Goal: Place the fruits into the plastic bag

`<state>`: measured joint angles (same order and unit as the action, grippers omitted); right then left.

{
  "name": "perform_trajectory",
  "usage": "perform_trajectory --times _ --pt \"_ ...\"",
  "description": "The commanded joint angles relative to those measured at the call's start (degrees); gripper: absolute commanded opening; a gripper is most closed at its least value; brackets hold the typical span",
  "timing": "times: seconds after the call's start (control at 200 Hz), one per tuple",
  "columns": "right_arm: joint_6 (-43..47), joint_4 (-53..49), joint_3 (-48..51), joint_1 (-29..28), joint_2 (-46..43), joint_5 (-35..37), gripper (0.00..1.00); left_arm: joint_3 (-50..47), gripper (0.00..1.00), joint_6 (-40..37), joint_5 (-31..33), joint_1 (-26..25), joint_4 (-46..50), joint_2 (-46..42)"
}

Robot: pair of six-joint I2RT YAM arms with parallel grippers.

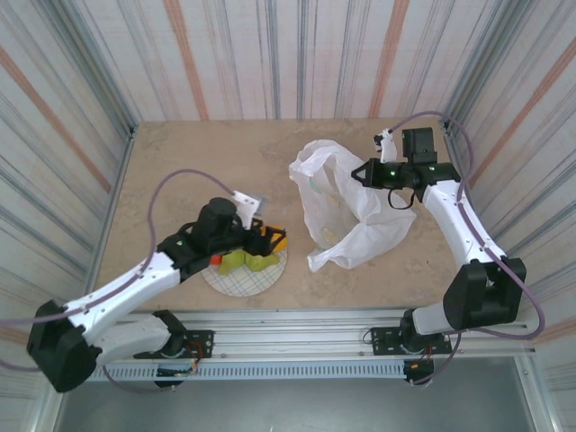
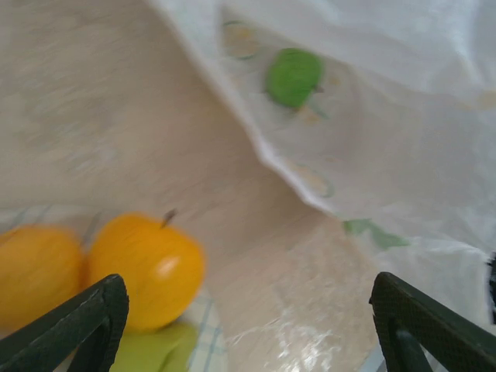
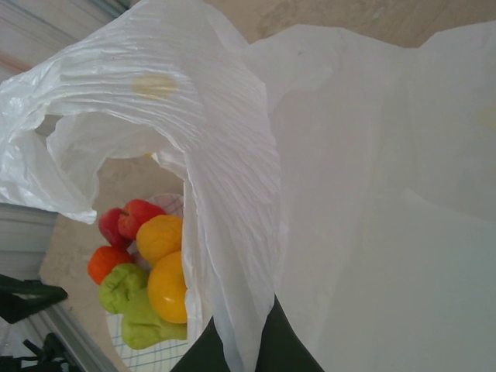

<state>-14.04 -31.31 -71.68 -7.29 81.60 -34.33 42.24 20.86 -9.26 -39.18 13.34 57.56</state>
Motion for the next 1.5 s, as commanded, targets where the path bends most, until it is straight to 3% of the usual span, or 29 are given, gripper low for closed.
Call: perform_trajectory --times 0.0,0.13,0.266,0.486,0.872,1.498 --pt "1.39 1.04 -1.21 -0.60 1.08 1.45 0.00 -1.24 0.85 7.55 6.80 5.55 16.54 -5.98" --pt "1.32 2.17 -0.74 -0.96 1.70 1.21 0.00 -1.44 0.85 10.14 13.86 11.03 26.66 -10.09" --pt "1.39 2.57 -0.66 -1.12 1.97 0.76 0.00 -2.30 0.87 12.53 18.03 14.40 30.53 -10.61" --pt "1.63 2.92 -0.63 -1.06 1.92 0.25 0.00 -3.22 0.85 10.80 15.90 17.41 27.16 -3.27" --pt "1.97 2.87 -0.03 -0.71 1.36 -0.36 0.00 -4.01 0.74 8.19 15.85 17.62 19.80 6.95" --pt "1.64 3.45 0.29 -0.80 1.97 -0.96 0.00 -7.67 0.70 8.83 15.77 17.63 14.99 12.70"
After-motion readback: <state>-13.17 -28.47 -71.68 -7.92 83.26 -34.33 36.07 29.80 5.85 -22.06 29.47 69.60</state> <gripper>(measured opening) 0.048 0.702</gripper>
